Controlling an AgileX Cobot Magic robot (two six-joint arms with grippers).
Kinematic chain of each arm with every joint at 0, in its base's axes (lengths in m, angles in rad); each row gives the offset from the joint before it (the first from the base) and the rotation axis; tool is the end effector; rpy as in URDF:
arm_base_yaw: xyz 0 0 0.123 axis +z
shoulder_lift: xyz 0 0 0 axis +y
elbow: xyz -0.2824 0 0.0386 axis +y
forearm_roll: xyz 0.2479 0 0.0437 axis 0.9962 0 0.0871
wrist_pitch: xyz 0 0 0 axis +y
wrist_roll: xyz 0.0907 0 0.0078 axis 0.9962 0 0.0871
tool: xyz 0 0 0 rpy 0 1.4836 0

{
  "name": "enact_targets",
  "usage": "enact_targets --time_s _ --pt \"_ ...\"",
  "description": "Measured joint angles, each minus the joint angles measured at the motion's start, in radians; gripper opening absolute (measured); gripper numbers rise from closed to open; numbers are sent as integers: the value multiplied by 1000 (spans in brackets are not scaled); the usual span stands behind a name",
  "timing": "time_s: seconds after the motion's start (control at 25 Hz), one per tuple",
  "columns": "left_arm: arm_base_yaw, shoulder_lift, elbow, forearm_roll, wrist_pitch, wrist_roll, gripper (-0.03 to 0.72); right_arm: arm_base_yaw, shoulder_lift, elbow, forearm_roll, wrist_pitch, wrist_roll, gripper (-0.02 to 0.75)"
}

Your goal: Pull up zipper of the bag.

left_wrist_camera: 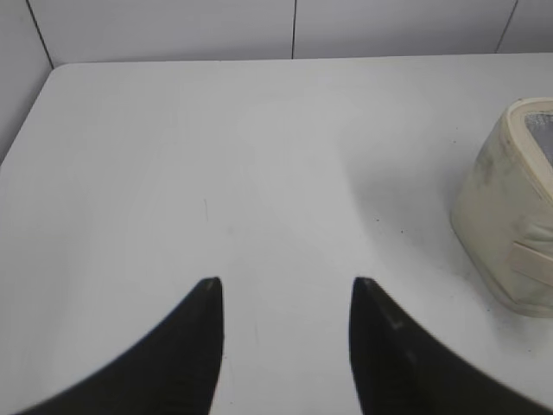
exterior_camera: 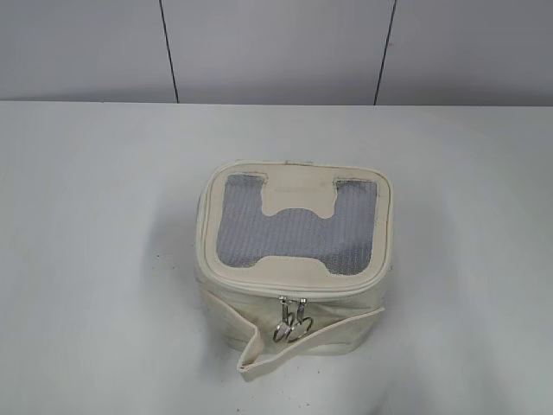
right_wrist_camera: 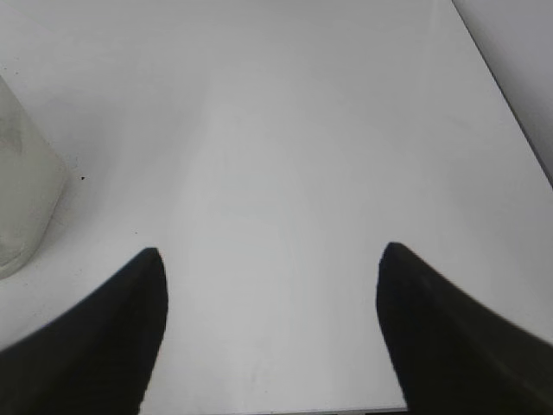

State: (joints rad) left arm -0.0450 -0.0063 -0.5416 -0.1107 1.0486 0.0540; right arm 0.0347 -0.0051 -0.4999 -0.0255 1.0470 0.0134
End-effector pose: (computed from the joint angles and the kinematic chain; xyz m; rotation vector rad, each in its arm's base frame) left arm -0.0111 -0.0082 0.2899 0.1054 1.9790 -0.1251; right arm -0.0050 -0.0022 0.2783 -0.0205 2.0252 0.0000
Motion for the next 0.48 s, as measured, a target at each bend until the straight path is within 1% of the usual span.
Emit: enact_targets --time_s 0.48 --pt "0 0 0 0 0 0 370 0 0 0 0 0 0 587"
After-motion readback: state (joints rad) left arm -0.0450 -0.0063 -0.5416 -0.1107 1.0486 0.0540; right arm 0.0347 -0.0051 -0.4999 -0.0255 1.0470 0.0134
